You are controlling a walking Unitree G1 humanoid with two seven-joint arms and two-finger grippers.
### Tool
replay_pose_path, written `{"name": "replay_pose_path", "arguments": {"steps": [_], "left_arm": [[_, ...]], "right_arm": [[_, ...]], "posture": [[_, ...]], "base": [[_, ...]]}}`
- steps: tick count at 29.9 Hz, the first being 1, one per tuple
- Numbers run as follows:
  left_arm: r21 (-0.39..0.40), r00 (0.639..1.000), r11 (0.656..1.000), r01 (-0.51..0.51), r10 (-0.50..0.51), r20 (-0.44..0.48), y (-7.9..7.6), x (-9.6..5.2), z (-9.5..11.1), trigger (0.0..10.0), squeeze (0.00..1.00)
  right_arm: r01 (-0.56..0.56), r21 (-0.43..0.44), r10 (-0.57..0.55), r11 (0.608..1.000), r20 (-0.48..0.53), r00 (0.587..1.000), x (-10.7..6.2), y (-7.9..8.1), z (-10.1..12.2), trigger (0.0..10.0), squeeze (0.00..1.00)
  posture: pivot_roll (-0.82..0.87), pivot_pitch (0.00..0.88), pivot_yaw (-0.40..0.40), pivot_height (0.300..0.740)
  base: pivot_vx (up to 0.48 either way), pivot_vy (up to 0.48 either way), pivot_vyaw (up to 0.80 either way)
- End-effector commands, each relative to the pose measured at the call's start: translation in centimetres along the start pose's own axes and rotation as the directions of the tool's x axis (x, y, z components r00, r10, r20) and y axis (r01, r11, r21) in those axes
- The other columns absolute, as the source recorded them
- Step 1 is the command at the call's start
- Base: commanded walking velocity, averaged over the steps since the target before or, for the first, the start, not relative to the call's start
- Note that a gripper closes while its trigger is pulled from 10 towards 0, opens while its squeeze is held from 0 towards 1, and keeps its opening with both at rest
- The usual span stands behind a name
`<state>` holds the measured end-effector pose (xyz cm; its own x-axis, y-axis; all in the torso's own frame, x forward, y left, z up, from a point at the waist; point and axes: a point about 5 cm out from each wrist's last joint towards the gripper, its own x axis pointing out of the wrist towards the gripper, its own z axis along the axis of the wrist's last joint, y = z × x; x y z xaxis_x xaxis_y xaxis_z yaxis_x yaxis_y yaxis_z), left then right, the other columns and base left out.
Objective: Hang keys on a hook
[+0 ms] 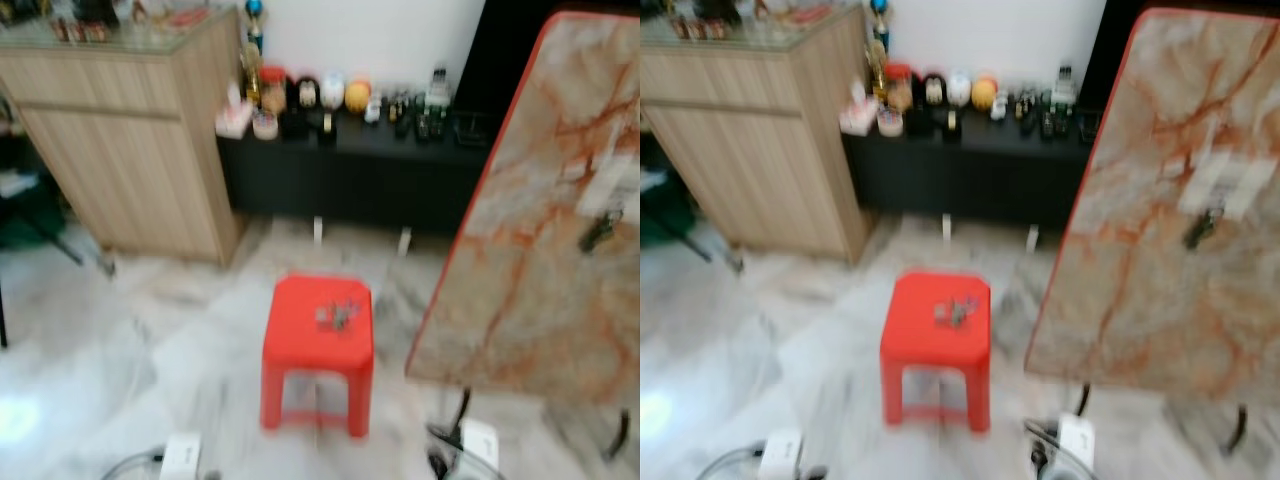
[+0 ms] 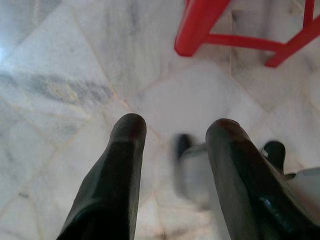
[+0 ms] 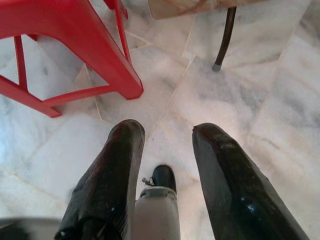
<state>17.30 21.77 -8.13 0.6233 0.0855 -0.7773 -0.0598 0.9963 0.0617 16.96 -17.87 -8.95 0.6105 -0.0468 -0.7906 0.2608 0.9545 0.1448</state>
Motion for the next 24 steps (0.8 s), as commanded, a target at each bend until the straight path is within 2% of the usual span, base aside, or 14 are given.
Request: {"name": "replay_pose_path", "arguments": {"steps": [1, 24], "left_arm": [[0.015, 1.0, 1.0, -0.011, 0.012, -0.027, 0.6, -0.19, -0.61, 10.0, 0.0], [0.019, 1.0, 1.0, -0.004, 0.005, -0.017, 0.38, -0.12, -0.38, 10.0, 0.0]], "right_arm": [[-0.015, 0.004, 0.015, 1.0, 0.012, 1.0, 0.14, 0.72, 0.32, 10.0, 0.0], [-0.013, -0.003, 0.013, 1.0, 0.006, 1.0, 0.12, 0.7, 0.21, 10.0, 0.0]], "posture": [[0.03, 0.0, -0.037, 0.74], [0.03, 0.0, -0.037, 0.74]], "base": [[0.0, 0.277, 0.0], [0.0, 0.277, 0.0]]}}
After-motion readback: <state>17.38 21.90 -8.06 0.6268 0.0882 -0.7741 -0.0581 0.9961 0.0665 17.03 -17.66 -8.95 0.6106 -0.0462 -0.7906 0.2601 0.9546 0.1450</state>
